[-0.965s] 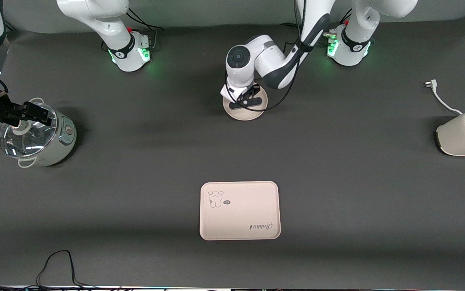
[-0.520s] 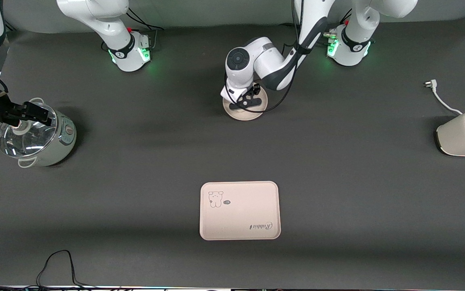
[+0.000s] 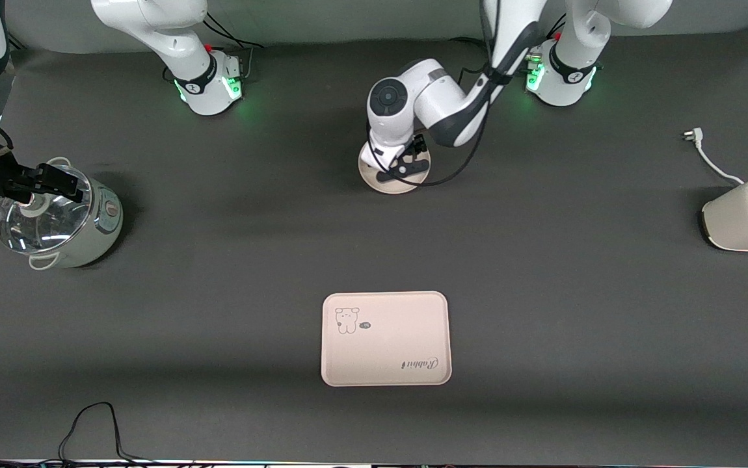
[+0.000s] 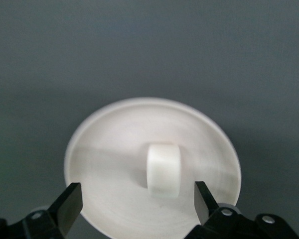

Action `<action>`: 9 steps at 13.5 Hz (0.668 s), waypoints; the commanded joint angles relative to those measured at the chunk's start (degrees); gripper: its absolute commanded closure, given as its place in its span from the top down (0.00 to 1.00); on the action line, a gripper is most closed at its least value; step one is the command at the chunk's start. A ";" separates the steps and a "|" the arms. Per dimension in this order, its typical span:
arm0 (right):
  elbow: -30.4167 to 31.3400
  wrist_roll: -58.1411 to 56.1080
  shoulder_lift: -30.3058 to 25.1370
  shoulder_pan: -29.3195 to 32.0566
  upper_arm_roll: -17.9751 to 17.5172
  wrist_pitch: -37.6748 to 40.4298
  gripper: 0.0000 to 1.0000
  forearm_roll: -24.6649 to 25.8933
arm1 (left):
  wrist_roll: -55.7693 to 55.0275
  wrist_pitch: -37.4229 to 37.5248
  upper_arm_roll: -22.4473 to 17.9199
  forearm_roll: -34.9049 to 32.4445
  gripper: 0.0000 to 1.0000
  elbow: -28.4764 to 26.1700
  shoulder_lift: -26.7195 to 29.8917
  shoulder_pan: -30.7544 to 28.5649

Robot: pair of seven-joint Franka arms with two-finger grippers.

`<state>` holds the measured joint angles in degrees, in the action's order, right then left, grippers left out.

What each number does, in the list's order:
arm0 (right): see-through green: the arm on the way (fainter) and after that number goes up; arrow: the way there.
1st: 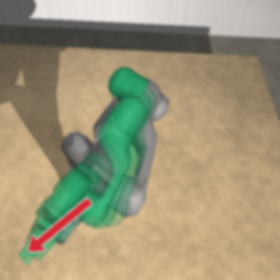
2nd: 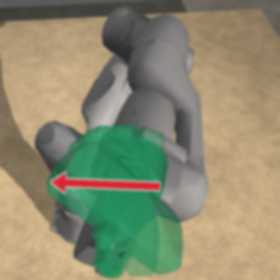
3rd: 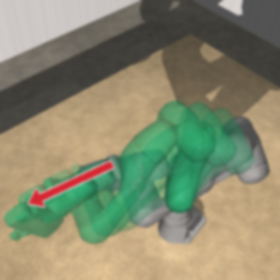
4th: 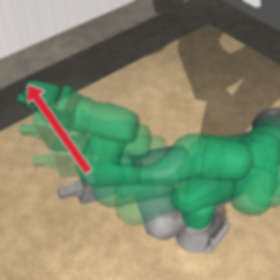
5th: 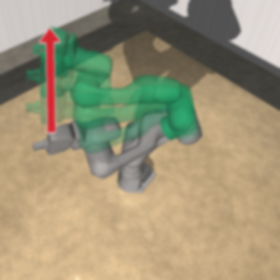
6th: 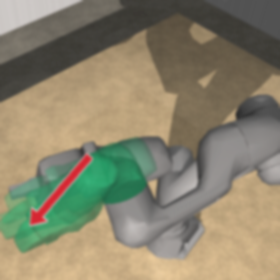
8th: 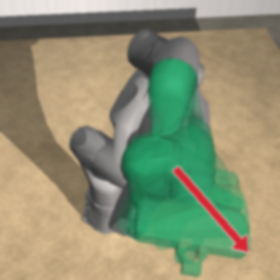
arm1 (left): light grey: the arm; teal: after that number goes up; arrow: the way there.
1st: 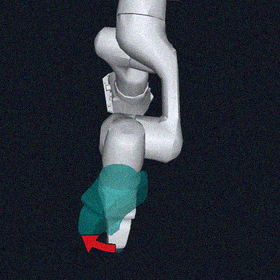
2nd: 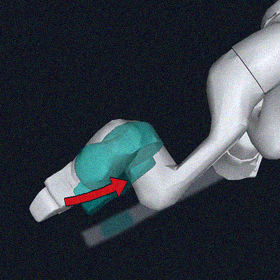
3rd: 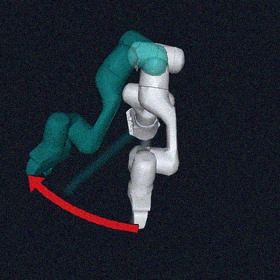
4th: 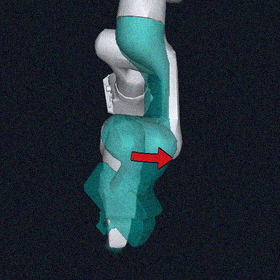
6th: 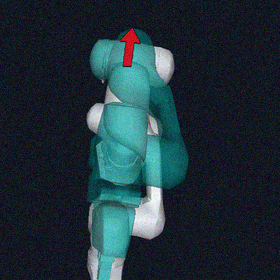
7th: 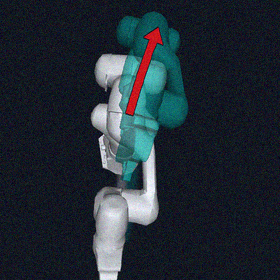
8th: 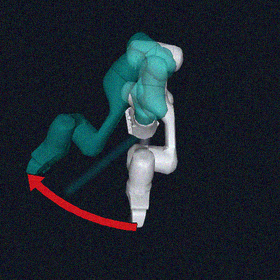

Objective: Place bun in plate and plate on tray
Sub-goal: 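Lower the bun onto the plate and open the left gripper, then withdraw the left gripper while the right gripper reaches toward the plate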

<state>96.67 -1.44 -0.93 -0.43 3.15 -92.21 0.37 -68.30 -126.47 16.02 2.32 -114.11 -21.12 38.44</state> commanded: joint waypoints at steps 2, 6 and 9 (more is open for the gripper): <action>0.72 -1.28 -0.92 -0.27 0.19 -0.08 1.00 0.69 | 6.21 15.94 -0.02 -0.39 1.00 10.36 4.33 -9.84; 0.80 -0.93 -0.92 -0.36 0.11 -0.08 1.00 0.69 | 18.97 24.68 -0.02 -4.06 1.00 21.01 4.34 -23.47; 0.89 -0.23 -1.01 -1.32 -0.42 -0.08 1.00 0.69 | 27.92 28.90 -0.02 -8.47 1.00 25.24 4.34 -30.76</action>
<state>96.73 -1.45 -0.93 -0.53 2.85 -92.20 0.37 -45.07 -101.04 15.06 -4.07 -92.40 -15.80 10.81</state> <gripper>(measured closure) 0.000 0.000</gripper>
